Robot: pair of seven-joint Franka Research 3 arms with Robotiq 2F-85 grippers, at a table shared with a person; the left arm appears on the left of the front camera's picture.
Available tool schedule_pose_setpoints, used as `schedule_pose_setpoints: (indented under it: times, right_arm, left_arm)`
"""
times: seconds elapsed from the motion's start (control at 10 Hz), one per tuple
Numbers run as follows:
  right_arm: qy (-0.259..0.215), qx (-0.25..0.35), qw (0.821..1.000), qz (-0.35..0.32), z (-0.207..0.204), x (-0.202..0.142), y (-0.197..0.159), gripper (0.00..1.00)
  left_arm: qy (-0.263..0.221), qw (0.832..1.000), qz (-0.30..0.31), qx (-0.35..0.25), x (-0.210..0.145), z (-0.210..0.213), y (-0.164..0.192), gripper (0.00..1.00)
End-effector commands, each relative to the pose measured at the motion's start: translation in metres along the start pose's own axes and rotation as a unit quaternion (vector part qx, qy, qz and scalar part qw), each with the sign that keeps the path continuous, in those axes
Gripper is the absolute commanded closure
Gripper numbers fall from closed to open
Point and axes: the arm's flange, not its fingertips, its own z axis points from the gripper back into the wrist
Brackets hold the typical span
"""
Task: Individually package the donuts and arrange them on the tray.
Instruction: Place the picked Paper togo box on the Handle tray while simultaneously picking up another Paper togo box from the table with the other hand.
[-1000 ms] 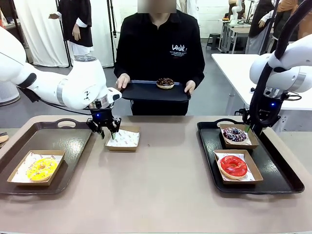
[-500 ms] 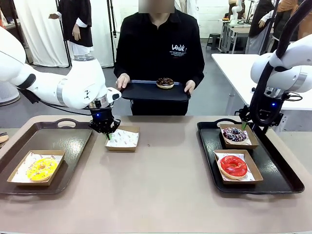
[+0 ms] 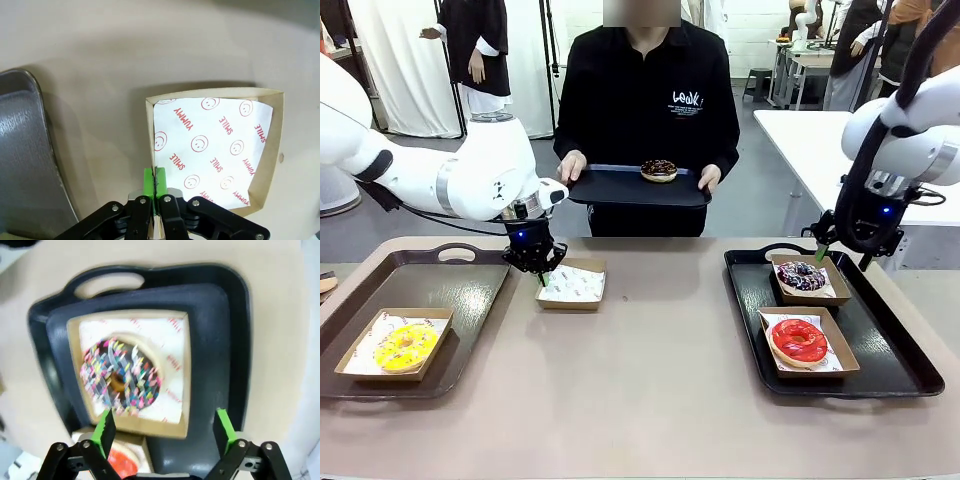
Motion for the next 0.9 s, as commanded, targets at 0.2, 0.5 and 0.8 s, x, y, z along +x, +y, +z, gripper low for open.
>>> schedule_pose_setpoints:
  times: [0.2,0.5,0.8]
  right_arm:
    - [0.013,0.239,0.969,0.062,0.078,-0.081,-0.084,0.0]
    - [-0.009,0.371,0.927,0.063,0.102,-0.119,-0.165,0.0]
    - [-0.101,0.454,0.885,0.025,0.096,-0.148,-0.217,0.0]
  left_arm:
    - [0.026,0.999,-0.03,-0.012,-0.002,0.075,-0.024,1.0]
    - [0.003,0.999,-0.04,0.01,0.008,0.117,-0.057,1.0]
    - [-0.016,0.999,-0.036,0.01,0.024,0.138,-0.081,1.0]
